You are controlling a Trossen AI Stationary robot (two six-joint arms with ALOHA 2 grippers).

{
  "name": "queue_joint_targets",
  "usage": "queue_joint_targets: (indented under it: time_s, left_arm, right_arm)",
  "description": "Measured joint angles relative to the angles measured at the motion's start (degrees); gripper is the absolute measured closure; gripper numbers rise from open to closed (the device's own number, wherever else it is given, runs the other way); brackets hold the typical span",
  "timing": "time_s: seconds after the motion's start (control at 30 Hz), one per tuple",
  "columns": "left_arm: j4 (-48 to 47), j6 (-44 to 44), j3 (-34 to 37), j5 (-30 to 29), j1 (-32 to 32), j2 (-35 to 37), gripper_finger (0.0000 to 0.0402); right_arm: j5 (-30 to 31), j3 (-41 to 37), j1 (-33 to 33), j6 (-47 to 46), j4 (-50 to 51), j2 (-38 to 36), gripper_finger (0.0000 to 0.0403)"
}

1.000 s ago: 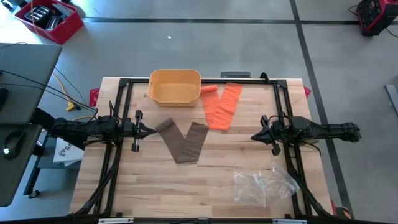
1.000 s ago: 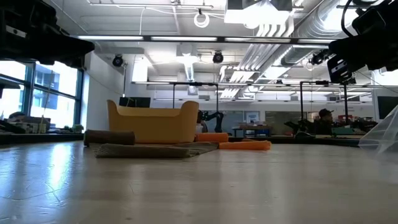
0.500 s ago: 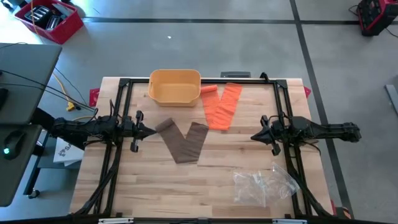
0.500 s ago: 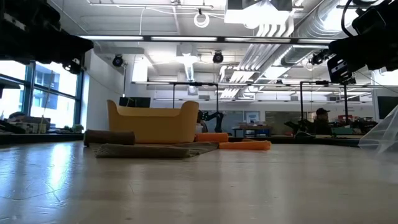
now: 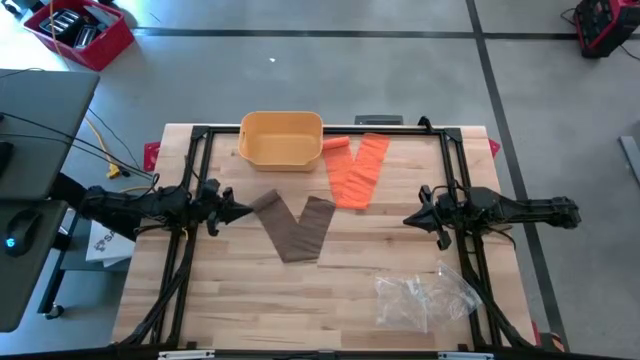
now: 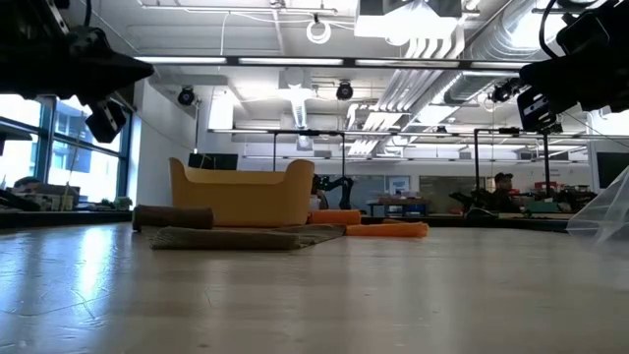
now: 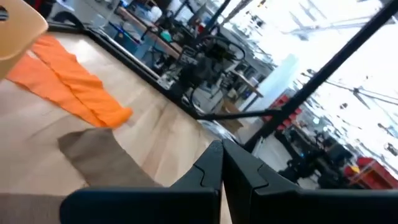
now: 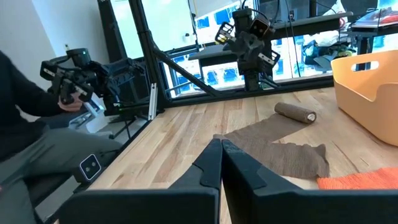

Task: Roll bandage
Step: Roll the brown bandage

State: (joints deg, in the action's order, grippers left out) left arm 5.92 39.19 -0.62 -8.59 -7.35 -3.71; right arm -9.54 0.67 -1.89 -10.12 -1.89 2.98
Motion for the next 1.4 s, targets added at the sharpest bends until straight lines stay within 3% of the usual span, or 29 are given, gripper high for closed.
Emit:
queue_joint_targets:
  time_s: [0.1, 0.33, 0.5, 0.67, 0.83, 1.17, 1.4]
  left_arm:
    - [3.09, -0.09, 0.00, -2.99, -3.70, -2.09, 0.0402]
    - [3.85, 4.09, -2.31, -30.70, -19.80, -14.07, 0.0402]
    - [-5.22, 14.76, -6.58, -46.92, -26.37, -25.92, 0.0402]
    - [-13.51, 32.57, -8.04, -45.50, -25.12, -35.66, 0.0397]
    - [-19.29, 46.31, -8.04, -40.60, -21.59, -42.93, 0.0354]
    - [-19.22, 57.00, -8.04, -34.87, -15.36, -48.22, 0.0220]
    - [-18.25, 58.43, -8.04, -34.52, -12.00, -50.01, 0.0214]
  right_arm:
    - [-0.02, 0.00, -0.01, -0.04, -0.01, -0.02, 0.0403]
    - [0.00, 0.00, -0.02, 0.06, 0.00, 0.00, 0.0403]
    - [-0.02, 0.02, -0.02, 0.06, -0.01, 0.00, 0.0403]
    - [-0.02, 0.01, 0.00, 0.05, -0.01, 0.00, 0.0403]
    - [-0.02, 0.00, 0.00, -0.07, -0.02, 0.00, 0.0403]
    - [0.00, 0.01, -0.01, -0.07, 0.00, 0.00, 0.0403]
    - [-0.02, 0.00, -0.02, -0.03, 0.00, -0.02, 0.0403]
